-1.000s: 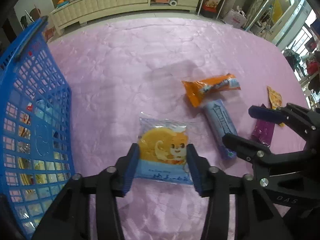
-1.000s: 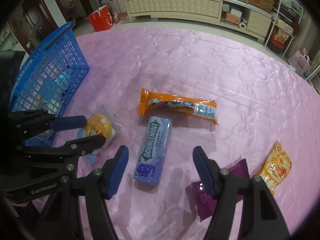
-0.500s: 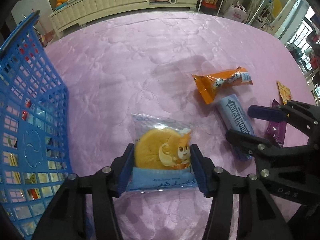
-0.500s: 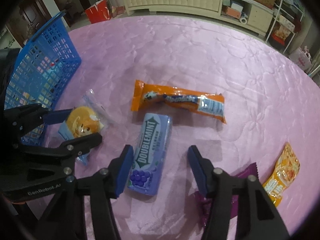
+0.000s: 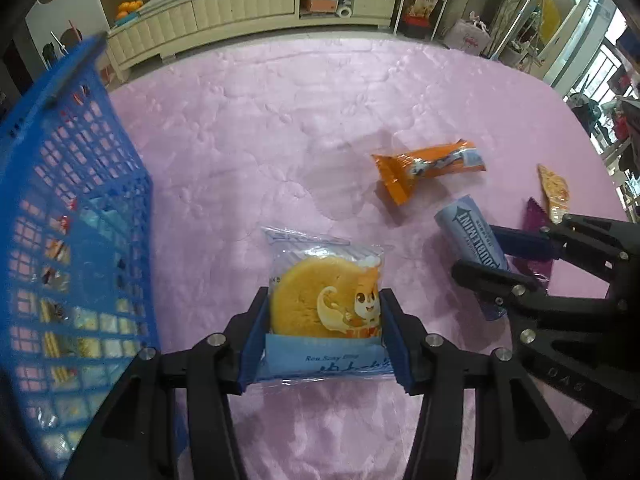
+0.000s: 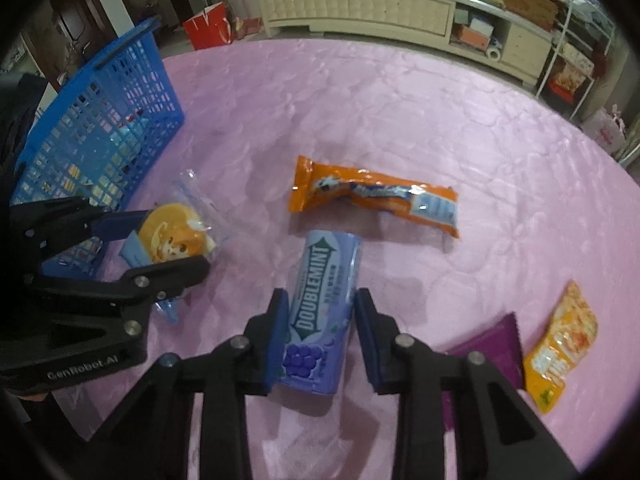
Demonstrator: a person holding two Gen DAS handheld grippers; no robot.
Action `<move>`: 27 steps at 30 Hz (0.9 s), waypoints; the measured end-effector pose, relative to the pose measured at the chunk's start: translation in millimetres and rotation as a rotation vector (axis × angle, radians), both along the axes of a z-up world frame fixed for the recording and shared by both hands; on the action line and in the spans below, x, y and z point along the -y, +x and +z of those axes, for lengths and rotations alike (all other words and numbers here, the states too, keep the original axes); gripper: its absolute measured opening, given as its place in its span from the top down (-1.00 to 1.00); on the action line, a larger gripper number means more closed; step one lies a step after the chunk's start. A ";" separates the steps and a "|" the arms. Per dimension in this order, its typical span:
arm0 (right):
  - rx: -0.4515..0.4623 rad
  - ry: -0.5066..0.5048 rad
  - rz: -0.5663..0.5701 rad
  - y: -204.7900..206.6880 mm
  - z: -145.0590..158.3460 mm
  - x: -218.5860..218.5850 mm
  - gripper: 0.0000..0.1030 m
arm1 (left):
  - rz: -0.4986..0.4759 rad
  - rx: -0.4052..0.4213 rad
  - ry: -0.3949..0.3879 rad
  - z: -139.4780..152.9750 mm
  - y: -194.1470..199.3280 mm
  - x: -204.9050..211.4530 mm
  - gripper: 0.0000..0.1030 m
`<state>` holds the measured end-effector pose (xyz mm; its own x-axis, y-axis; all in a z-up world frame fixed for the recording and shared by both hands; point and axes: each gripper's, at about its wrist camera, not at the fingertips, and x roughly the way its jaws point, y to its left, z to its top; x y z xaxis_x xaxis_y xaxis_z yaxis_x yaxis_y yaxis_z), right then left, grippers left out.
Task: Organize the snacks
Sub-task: 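Carry the cake pack and gum box over the basket and open the right tool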
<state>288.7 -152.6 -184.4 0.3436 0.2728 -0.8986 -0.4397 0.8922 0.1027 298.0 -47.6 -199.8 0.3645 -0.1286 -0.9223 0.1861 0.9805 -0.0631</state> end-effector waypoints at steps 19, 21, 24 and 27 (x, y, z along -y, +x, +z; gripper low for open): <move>0.192 0.064 -0.017 -73.9 121.5 -0.1 0.26 | -0.034 0.261 -0.031 133.2 -80.5 -9.3 0.03; 0.210 0.076 -0.011 -80.5 133.8 -5.6 0.26 | -0.028 0.281 -0.028 142.1 -86.9 -18.9 0.03; 0.236 0.082 0.009 -88.9 148.4 -19.6 0.26 | -0.013 0.312 -0.022 154.7 -96.9 -36.3 0.03; 0.258 0.087 0.029 -92.4 158.4 -34.9 0.26 | 0.016 0.336 -0.023 164.8 -101.8 -64.4 0.03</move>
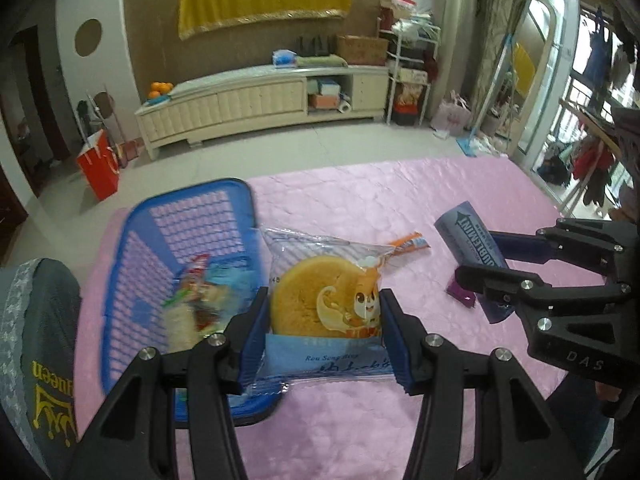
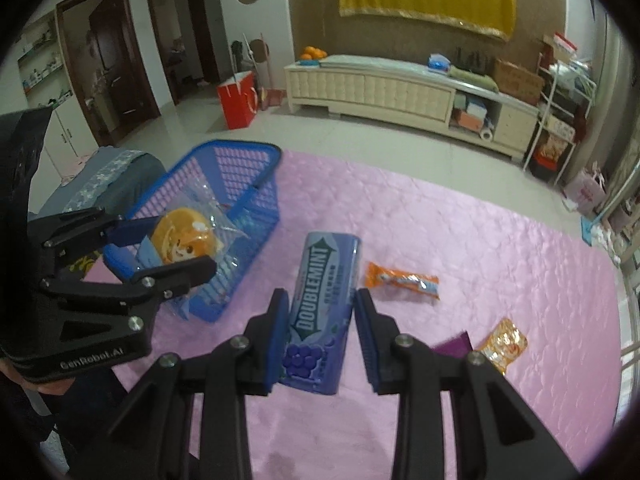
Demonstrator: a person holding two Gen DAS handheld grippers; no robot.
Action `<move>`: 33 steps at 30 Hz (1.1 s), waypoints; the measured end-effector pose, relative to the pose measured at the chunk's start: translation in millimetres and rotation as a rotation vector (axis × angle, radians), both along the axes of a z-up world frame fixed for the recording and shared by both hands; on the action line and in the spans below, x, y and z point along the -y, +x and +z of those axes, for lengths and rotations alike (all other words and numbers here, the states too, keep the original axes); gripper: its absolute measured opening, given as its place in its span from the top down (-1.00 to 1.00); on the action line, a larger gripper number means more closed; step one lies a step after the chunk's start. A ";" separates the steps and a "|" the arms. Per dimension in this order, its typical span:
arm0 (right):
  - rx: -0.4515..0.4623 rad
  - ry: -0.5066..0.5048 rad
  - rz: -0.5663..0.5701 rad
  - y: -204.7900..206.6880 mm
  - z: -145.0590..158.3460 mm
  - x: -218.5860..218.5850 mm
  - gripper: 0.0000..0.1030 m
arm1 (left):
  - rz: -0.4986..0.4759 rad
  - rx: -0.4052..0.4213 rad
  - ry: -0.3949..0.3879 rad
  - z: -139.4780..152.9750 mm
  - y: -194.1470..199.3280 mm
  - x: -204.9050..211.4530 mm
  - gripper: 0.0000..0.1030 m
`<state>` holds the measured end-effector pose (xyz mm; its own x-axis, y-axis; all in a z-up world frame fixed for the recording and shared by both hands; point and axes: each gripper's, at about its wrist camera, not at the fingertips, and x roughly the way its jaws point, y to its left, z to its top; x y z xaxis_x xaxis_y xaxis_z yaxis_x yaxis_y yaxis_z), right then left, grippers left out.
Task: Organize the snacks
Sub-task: 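Carry the cake pack and gum box over the basket and open the right tool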
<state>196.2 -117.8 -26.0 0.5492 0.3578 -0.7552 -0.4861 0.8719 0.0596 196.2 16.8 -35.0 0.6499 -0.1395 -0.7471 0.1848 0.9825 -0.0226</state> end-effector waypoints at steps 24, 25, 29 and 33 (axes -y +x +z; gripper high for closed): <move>-0.047 -0.121 0.184 51.1 -33.3 -155.9 0.26 | 0.219 -0.043 -0.064 -26.5 -4.9 -162.2 0.03; -0.055 -0.130 0.183 54.8 -36.5 -159.2 0.26 | 0.217 -0.044 -0.067 -27.9 -3.8 -162.7 0.03; -0.081 -0.168 0.183 59.8 -46.0 -170.0 0.26 | 0.219 -0.051 -0.082 -33.7 -1.1 -167.1 0.03; -0.067 -0.181 0.158 62.4 -49.4 -174.1 0.22 | 0.225 -0.062 -0.090 -37.5 -2.0 -168.7 0.03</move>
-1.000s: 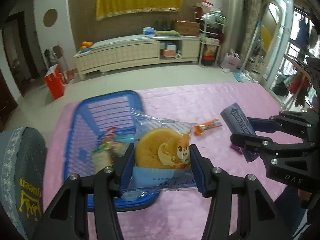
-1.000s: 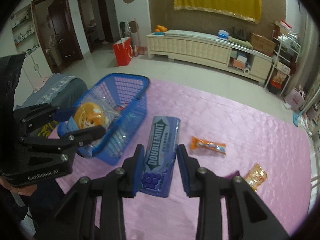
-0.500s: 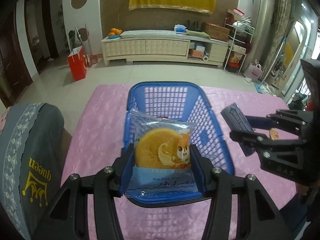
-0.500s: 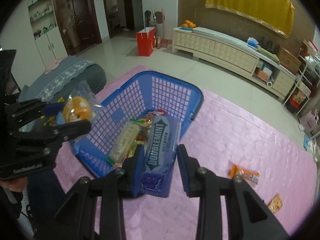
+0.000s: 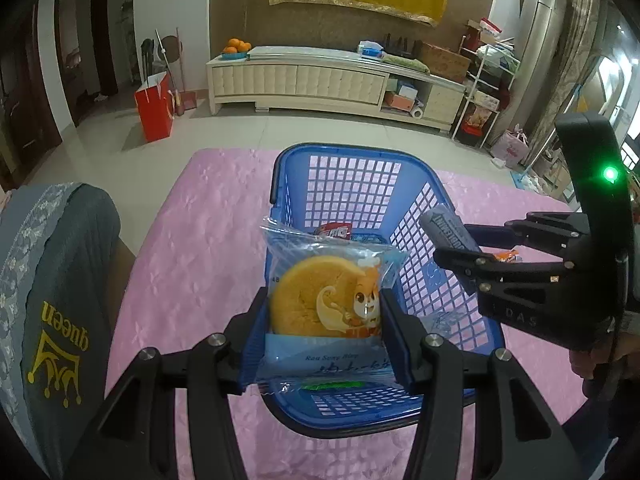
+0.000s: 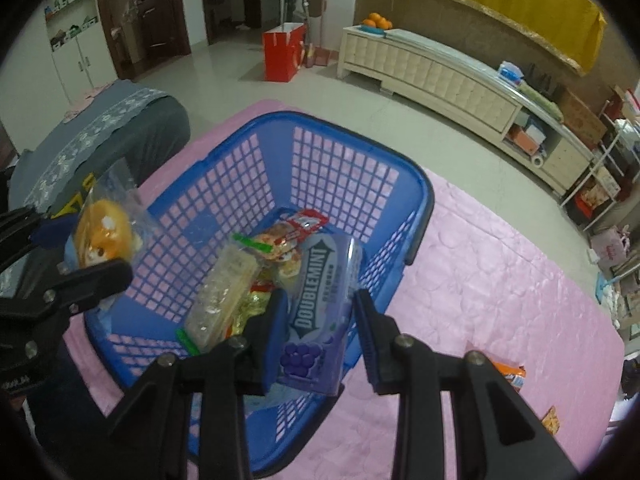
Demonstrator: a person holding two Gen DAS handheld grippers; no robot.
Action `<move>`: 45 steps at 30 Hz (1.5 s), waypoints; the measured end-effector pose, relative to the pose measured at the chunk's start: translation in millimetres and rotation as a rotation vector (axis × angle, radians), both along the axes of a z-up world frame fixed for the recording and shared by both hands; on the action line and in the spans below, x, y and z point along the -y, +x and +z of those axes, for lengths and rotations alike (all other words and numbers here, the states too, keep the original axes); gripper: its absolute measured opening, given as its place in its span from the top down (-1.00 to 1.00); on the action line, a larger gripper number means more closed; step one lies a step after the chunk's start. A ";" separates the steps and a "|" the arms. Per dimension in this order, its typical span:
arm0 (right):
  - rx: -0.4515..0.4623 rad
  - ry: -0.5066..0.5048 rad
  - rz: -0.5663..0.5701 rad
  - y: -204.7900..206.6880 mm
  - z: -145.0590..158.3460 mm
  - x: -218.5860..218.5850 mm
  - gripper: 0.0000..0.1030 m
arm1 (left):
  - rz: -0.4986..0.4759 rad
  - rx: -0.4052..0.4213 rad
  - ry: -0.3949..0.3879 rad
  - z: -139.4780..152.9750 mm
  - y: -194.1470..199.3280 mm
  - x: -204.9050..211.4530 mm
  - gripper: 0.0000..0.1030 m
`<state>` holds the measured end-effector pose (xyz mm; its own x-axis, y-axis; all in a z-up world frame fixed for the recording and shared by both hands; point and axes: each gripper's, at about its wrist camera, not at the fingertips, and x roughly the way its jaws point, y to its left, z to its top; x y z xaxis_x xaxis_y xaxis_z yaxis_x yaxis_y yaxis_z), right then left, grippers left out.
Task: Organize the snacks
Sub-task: 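Carry the cake pack and gum box over the basket and open the right tool, then lower the cake pack into the basket and open the left tool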
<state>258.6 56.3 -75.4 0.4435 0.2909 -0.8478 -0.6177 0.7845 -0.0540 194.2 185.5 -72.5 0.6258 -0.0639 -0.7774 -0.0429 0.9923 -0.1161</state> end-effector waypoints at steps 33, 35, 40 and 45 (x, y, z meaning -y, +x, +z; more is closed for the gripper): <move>0.039 0.050 -0.172 -19.3 15.5 49.3 -0.51 | -0.119 -0.015 -0.038 -14.2 22.9 40.8 0.02; 0.033 0.032 -0.178 -18.3 11.7 52.2 -0.51 | -0.116 -0.024 -0.046 -19.9 28.4 41.1 0.02; 0.018 0.036 -0.196 -13.5 4.5 55.8 -0.51 | -0.108 -0.051 -0.034 -33.3 37.1 39.7 -0.09; 0.016 0.029 -0.196 -15.6 1.0 56.4 -0.51 | -0.113 -0.037 -0.032 -31.2 34.5 40.0 -0.43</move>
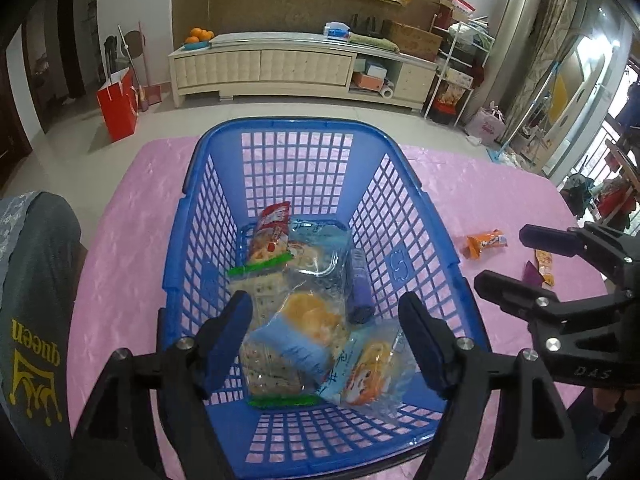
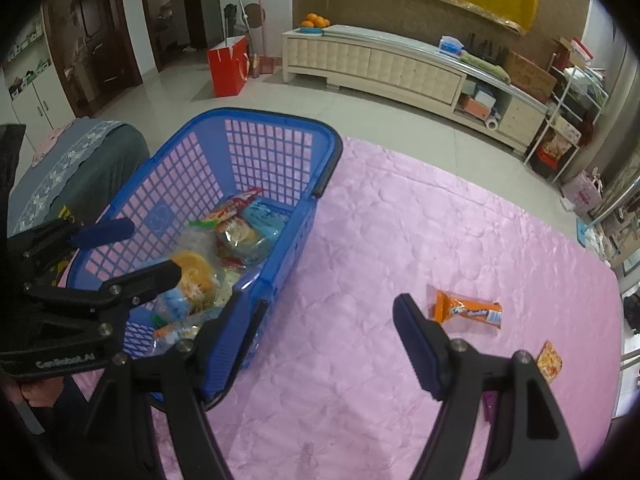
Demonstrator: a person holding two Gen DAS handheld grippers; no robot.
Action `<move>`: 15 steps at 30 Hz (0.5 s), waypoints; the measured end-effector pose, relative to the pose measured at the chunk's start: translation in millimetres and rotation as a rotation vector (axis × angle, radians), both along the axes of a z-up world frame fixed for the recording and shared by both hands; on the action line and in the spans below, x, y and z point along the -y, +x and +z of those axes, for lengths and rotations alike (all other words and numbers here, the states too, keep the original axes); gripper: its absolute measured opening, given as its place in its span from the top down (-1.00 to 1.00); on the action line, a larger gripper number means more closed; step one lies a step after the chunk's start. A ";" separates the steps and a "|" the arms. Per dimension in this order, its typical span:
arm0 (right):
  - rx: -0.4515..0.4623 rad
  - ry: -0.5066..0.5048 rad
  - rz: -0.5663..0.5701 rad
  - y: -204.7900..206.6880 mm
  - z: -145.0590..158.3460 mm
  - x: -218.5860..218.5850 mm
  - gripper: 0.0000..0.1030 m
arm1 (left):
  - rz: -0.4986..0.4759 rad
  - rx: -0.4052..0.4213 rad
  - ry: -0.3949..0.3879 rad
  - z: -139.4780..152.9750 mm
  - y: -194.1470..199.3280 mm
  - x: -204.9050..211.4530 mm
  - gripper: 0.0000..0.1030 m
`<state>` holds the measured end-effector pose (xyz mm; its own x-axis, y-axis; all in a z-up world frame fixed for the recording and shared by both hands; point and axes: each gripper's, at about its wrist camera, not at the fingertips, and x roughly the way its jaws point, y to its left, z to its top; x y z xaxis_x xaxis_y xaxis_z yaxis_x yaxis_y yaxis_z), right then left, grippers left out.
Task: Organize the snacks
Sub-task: 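Lower the cake pack into the basket and open the left tool, then move both tools away from the basket toward the remaining snacks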
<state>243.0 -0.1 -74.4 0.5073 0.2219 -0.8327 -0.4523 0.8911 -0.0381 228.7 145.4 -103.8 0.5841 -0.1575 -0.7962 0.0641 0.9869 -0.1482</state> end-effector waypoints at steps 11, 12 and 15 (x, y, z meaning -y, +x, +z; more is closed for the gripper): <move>0.029 0.071 -0.004 -21.6 25.0 16.9 -0.51 | -0.013 0.072 0.037 40.3 -30.5 17.8 -0.43; 0.034 0.078 -0.007 -25.4 28.1 20.9 -0.51 | -0.015 0.079 0.039 44.0 -33.2 20.4 -0.43; 0.045 0.096 -0.012 -35.7 37.5 32.3 -0.51 | -0.024 0.099 0.043 55.6 -42.9 31.2 -0.43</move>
